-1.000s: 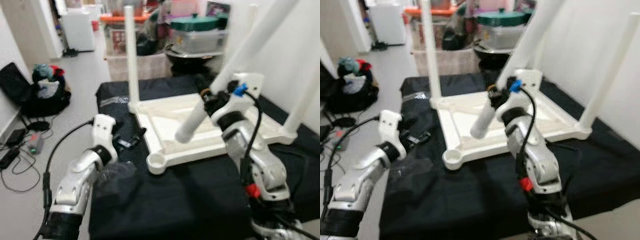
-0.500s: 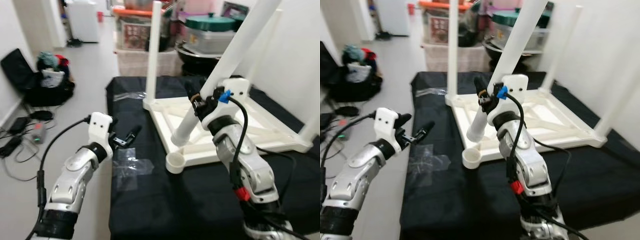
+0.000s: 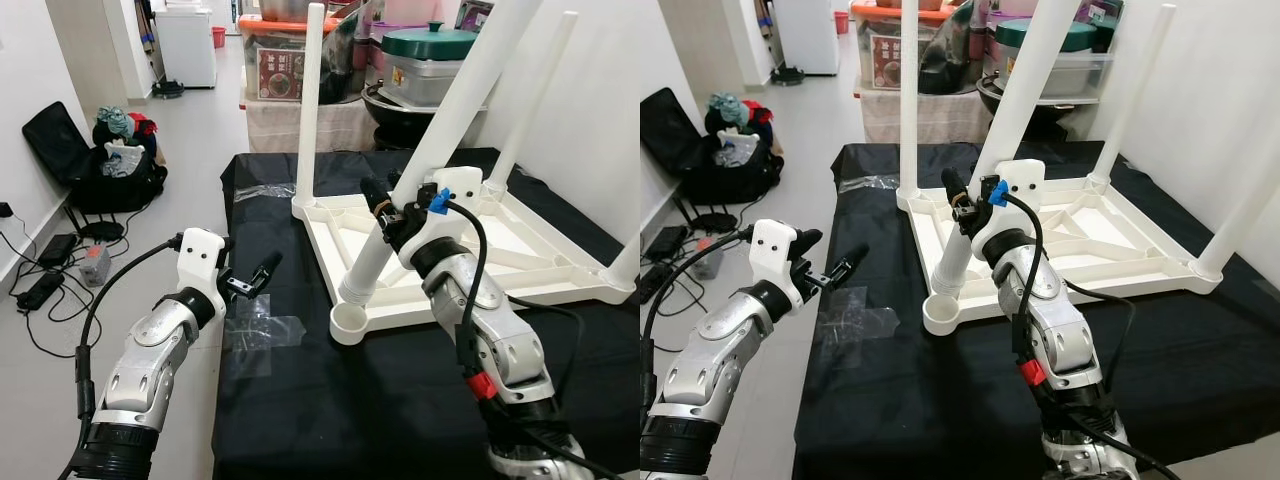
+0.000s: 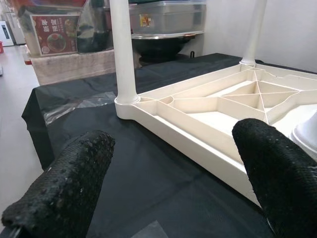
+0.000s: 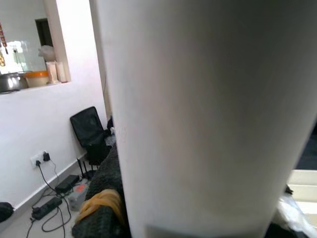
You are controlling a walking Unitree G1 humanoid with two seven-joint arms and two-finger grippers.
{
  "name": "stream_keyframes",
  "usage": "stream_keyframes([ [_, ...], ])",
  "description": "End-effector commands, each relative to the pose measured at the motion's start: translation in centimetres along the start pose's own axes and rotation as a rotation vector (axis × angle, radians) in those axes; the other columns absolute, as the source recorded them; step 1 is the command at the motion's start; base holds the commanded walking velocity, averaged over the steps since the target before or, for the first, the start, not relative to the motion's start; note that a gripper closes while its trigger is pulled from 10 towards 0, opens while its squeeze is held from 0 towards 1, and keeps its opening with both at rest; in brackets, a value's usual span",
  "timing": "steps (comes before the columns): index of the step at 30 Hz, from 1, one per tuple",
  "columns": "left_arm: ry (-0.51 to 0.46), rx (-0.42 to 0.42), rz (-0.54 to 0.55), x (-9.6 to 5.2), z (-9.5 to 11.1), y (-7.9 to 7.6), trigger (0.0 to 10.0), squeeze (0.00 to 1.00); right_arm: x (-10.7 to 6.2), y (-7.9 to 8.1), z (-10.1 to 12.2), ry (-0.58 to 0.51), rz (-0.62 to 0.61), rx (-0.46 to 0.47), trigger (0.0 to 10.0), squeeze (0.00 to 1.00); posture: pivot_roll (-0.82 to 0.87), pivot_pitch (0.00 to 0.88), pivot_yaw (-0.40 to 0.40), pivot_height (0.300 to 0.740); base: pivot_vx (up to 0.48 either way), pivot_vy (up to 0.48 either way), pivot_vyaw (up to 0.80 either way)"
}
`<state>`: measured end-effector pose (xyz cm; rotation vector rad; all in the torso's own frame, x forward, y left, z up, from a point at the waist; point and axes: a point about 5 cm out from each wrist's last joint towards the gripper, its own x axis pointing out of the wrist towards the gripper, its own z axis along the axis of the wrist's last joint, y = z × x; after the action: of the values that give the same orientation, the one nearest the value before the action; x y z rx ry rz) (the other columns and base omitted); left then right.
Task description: Building children table
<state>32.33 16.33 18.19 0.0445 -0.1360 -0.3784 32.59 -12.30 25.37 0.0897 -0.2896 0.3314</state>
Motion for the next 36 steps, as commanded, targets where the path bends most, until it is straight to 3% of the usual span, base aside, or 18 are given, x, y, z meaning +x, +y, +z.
stream_keyframes([
  [1, -0.016, 0.000, 0.011, 0.0, 0.2, 0.2, 10.0, 0.00, 0.2, -0.2, 0.3, -0.018, -0.003, -0.014, 10.0, 0.00, 0.08, 0.000, -0.069, 0.740, 0.375, 0.000, 0.00],
  [11, -0.029, 0.013, -0.011, 0.4, 0.4, -0.3, 10.0, 0.00, 0.0, -0.2, 0.3, -0.016, -0.001, -0.046, 10.0, 0.00, 0.06, 0.000, -0.061, 0.740, 0.434, 0.000, 0.48],
  [14, -0.040, 0.020, -0.018, 0.4, 0.6, -0.4, 10.0, 0.00, 0.0, -0.2, 0.2, -0.020, -0.008, -0.017, 10.0, 0.00, 0.07, 0.000, -0.062, 0.740, 0.000, 0.000, 0.80],
  [22, -0.055, 0.019, -0.023, 0.6, 0.9, -0.5, 10.0, 0.00, 0.3, -0.1, 0.5, -0.031, -0.005, -0.008, 10.0, 0.00, 0.07, 0.000, -0.064, 0.740, 0.000, 0.000, 0.00],
  [32, -0.048, 0.030, -0.035, 0.5, 0.7, -0.9, 10.0, 0.00, 0.0, -0.3, 0.4, -0.024, -0.006, -0.012, 10.0, 0.00, 0.07, 0.000, -0.063, 0.740, 0.000, -0.470, 0.00],
  [36, -0.060, 0.006, -0.019, 0.6, 0.9, -0.6, 10.0, 0.00, 0.1, -0.2, 0.4, -0.018, 0.007, -0.007, 10.0, 0.00, 0.06, 0.000, -0.062, 0.740, 0.000, 0.000, 0.00],
])
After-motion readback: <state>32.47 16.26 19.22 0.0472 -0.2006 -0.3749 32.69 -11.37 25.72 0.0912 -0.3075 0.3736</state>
